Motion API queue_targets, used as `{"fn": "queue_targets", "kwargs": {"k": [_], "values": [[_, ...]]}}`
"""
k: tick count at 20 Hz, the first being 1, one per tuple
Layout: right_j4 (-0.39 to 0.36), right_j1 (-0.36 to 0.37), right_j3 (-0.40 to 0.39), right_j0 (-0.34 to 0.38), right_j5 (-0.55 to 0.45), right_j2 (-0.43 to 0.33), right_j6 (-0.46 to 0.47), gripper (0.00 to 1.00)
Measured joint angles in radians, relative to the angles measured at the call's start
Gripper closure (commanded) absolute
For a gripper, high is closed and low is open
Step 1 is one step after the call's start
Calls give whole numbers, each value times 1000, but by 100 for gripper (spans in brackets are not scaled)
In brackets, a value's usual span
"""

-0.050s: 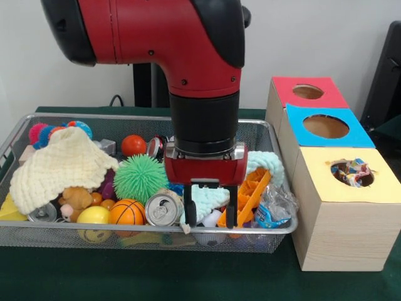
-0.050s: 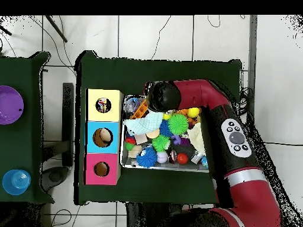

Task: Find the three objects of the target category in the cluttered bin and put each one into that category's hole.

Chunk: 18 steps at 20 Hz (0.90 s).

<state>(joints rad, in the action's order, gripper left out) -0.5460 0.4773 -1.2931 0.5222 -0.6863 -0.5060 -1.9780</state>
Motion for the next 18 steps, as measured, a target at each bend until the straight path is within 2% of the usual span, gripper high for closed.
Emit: {"fn": "queue_targets", "kwargs": {"k": [10, 14, 18], "values": [[1, 92, -65, -32, -17, 14, 0, 0], [1, 156, -144, -68, -17, 46, 0, 0], [2, 186, -197, -85, -17, 59, 0, 0]]}}
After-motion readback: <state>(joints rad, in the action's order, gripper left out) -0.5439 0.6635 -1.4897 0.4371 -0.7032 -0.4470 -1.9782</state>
